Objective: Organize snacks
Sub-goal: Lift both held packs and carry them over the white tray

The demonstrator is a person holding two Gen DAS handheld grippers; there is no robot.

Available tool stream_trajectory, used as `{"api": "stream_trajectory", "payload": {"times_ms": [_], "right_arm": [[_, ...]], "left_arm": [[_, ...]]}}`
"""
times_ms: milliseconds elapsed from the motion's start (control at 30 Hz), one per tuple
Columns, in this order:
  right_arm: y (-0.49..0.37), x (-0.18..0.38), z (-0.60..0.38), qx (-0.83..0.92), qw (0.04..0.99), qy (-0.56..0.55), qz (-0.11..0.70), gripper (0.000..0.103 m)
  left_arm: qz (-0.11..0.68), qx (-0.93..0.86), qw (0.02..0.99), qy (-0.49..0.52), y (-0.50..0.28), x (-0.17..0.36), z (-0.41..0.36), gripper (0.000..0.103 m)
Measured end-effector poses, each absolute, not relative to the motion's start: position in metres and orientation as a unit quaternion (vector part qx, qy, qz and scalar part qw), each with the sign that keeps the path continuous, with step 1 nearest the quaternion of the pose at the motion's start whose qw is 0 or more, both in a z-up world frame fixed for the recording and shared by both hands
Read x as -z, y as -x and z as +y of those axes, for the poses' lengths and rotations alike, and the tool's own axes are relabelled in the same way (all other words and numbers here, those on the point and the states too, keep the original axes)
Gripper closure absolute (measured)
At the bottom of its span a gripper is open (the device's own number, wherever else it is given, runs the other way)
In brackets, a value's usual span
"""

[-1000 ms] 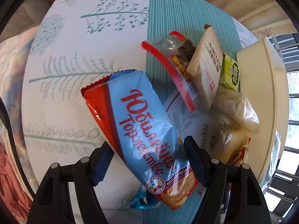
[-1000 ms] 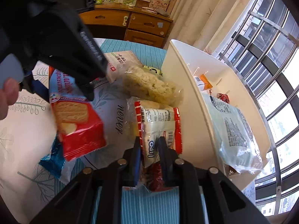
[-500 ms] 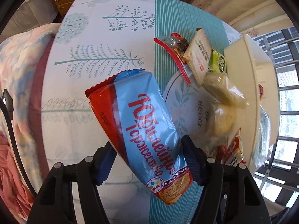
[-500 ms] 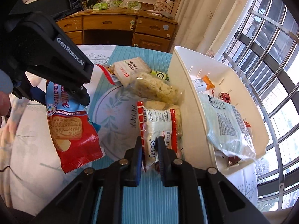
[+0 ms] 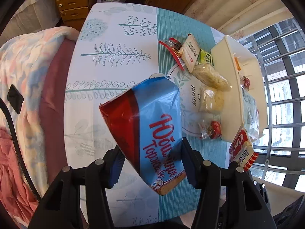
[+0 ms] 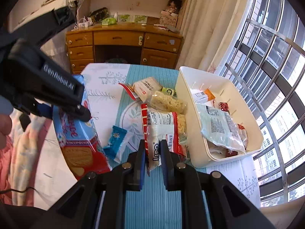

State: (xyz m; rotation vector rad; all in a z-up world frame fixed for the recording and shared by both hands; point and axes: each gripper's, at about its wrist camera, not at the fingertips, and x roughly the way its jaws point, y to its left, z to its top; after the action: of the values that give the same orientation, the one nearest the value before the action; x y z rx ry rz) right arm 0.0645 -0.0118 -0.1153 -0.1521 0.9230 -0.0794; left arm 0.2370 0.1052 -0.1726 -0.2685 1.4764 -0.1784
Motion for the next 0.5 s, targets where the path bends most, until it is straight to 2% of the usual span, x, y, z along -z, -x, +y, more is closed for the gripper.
{"api": "stream_trajectory", "payload": {"times_ms": [500], "right_arm": [[-0.053,0.067,-0.037,0.019,0.903,0.048,0.427,0.089]], "left_arm": [[0.669,0.115,0.726,0.110,-0.202,0.118,0.093,0.049]]}}
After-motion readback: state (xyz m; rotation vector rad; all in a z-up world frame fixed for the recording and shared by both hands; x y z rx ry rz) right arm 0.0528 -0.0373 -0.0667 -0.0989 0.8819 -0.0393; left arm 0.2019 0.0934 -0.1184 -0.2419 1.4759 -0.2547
